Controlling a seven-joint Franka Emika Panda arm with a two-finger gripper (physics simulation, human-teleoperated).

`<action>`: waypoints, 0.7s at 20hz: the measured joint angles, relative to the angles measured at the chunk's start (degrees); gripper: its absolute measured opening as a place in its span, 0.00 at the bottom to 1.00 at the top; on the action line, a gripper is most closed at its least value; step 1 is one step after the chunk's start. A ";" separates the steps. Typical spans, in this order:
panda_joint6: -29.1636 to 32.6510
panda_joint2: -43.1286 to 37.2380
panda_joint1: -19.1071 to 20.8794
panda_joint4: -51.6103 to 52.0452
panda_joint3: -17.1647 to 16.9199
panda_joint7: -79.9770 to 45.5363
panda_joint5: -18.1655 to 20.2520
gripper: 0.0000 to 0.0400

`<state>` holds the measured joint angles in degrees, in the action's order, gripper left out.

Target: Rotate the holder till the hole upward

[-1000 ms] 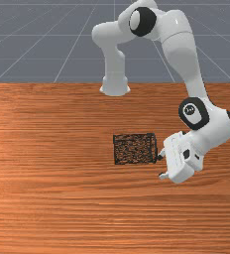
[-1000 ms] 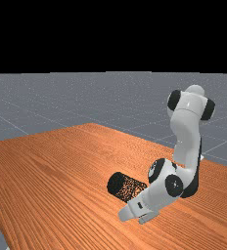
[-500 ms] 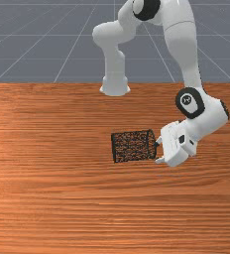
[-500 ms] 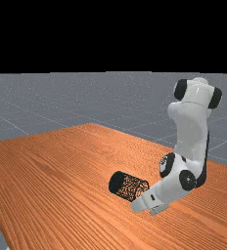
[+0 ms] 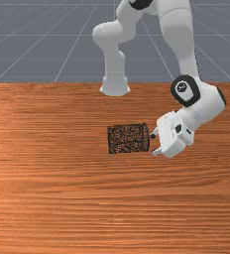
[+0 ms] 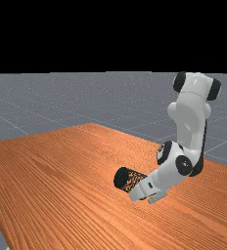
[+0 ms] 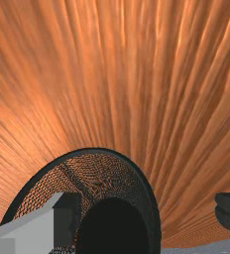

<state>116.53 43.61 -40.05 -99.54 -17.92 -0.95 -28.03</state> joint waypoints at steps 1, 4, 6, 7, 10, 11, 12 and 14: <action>-1.17 0.24 0.51 0.76 0.31 1.19 0.78 1.00; -0.94 -0.20 1.66 -0.13 0.10 3.21 0.66 1.00; -0.13 -0.76 2.72 -1.39 -0.35 4.66 0.24 1.00; 0.72 -1.14 3.07 -2.26 -0.72 4.71 -0.16 1.00; 6.42 -3.25 3.28 -6.89 -2.53 3.76 -3.72 1.00; 6.74 -3.40 3.68 -7.26 -2.80 3.87 -3.78 1.00; 7.33 -3.62 3.99 -7.79 -3.09 4.05 -4.11 1.00; 5.96 -3.27 5.14 -7.04 -2.98 5.53 -2.95 1.00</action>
<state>122.50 40.34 -34.91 -106.58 -20.90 4.59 -30.98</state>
